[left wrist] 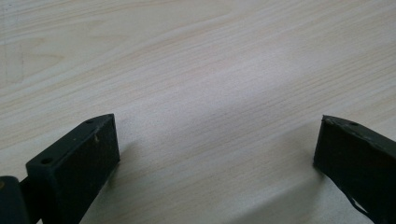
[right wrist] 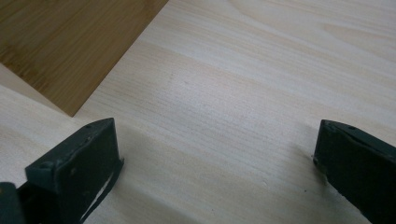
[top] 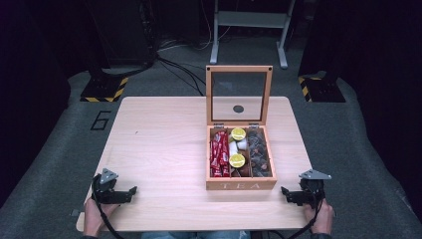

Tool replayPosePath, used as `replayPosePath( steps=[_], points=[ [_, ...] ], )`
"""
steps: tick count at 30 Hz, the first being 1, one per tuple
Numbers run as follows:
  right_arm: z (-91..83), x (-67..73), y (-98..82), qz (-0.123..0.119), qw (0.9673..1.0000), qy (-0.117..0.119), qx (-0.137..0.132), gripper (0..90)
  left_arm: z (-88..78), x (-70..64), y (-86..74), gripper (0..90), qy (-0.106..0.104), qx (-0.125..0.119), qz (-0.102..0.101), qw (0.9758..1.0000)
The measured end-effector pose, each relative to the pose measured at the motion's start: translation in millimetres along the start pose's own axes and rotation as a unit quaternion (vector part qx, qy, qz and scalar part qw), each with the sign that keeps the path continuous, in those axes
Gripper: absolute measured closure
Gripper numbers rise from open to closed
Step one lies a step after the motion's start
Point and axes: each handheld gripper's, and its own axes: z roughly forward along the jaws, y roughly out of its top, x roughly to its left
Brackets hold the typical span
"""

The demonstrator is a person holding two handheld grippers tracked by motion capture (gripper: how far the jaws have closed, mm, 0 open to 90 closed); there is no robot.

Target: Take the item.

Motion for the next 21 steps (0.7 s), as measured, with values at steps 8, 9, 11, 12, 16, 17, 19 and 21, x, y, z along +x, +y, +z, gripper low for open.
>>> replayPosePath(
  steps=[8,9,11,12,16,17,19,21],
  points=[
    [1.0,-1.0,0.8,-0.006,1.0000,0.003,-0.002,0.0,0.0,-0.6,0.2,0.0,0.001,0.000,-0.002,1.0000],
    [1.1,-1.7,1.0,-0.006,1.0000,0.006,0.001,0.0,0.6,-1.5,0.9,0.1,-0.001,-0.001,-0.001,1.0000],
    [1.2,-0.5,0.4,-0.011,0.9999,0.002,-0.006,0.0,0.6,-3.6,2.5,0.2,-0.007,0.003,-0.001,1.0000],
    [1.2,-0.5,0.4,-0.011,0.9999,0.002,-0.006,0.0,0.6,-3.6,2.5,0.2,-0.007,0.003,-0.001,1.0000],
    [0.3,0.3,0.4,-0.014,0.9999,0.000,-0.003,0.0,-0.2,-8.7,5.9,0.2,-0.012,-0.005,-0.001,0.9999],
    [0.3,0.6,0.3,-0.014,0.9999,-0.001,-0.004,0.0,0.0,-10.9,8.6,0.2,-0.017,-0.004,0.002,0.9998],
    [0.3,0.4,0.4,-0.014,0.9999,0.000,-0.003,0.0,-0.9,-13.5,12.3,0.2,-0.021,0.000,0.006,0.9998],
    [0.9,-0.7,0.5,-0.013,0.9999,0.002,-0.004,0.0,-2.4,-16.5,16.4,0.3,-0.019,-0.007,0.008,0.9998]
  ],
)
